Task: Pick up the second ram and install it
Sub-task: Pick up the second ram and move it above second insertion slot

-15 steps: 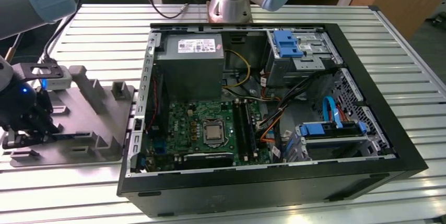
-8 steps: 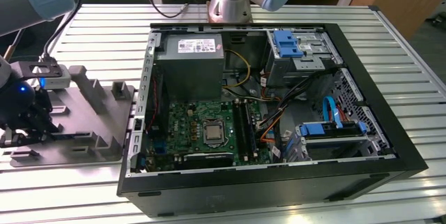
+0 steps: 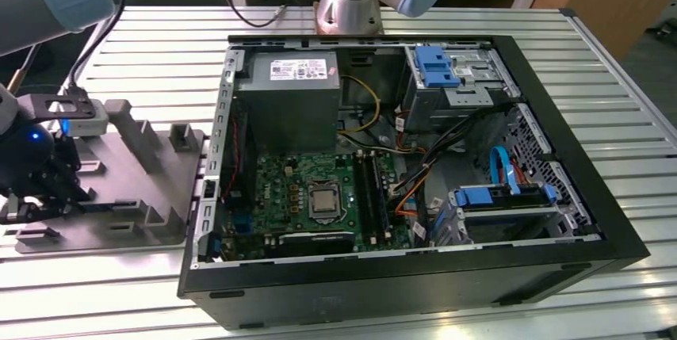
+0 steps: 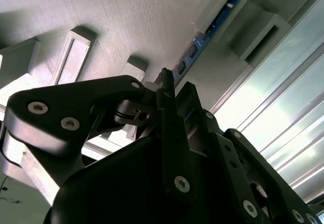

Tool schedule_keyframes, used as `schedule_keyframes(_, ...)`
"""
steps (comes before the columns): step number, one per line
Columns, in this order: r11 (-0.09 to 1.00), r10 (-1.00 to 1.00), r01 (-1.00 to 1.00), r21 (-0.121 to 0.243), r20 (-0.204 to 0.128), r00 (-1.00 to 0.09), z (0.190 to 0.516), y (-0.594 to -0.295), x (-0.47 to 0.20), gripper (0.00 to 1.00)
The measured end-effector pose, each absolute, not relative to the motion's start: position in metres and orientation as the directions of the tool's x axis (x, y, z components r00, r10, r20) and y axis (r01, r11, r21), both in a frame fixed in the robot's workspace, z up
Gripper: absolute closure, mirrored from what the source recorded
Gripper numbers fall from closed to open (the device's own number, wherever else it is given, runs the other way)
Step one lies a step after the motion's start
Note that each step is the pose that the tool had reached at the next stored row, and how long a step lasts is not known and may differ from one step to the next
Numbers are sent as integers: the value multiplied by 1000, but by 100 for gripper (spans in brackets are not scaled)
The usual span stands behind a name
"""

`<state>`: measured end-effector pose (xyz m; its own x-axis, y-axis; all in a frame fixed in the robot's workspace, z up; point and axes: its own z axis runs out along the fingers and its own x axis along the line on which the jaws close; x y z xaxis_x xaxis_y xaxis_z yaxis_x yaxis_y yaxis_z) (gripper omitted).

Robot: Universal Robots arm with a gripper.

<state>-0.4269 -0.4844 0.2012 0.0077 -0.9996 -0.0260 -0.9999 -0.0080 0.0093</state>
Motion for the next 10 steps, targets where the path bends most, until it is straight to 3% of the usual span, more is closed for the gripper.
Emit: schedule_keyframes(10,12,-1000,-1000,9,-26,-12,201,-484,-427,73)
